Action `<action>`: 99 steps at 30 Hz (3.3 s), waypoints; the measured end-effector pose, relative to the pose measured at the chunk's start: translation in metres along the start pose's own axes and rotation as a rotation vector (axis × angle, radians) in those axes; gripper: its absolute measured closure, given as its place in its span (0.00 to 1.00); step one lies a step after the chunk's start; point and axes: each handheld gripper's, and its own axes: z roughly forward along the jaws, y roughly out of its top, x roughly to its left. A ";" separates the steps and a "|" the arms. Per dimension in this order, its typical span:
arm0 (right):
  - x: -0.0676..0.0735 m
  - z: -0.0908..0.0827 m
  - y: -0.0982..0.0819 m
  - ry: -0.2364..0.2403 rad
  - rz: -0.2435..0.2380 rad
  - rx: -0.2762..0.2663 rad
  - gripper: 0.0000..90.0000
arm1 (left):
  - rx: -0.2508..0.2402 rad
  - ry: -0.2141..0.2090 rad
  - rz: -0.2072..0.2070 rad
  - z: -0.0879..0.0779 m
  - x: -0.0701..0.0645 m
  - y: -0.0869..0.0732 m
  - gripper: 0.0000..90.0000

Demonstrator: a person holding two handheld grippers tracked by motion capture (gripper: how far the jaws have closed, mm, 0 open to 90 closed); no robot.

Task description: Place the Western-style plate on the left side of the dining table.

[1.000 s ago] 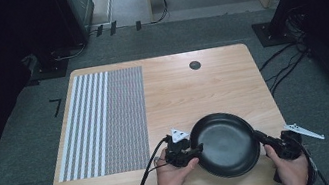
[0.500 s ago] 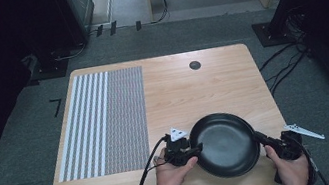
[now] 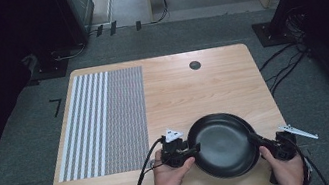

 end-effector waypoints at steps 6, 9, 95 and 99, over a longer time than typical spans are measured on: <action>-0.001 0.005 -0.003 0.034 0.062 -0.002 0.91 | 0.016 0.018 0.029 -0.006 0.002 -0.002 0.72; -0.003 0.005 -0.003 0.059 0.084 0.013 0.92 | 0.015 -0.014 0.001 -0.009 0.008 -0.002 0.74; 0.188 0.140 0.023 0.300 0.065 0.115 0.95 | -0.179 0.110 -0.270 -0.167 0.162 -0.004 0.81; 0.202 0.153 0.028 0.306 0.049 0.131 0.95 | -0.198 0.122 -0.300 -0.174 0.177 -0.005 0.81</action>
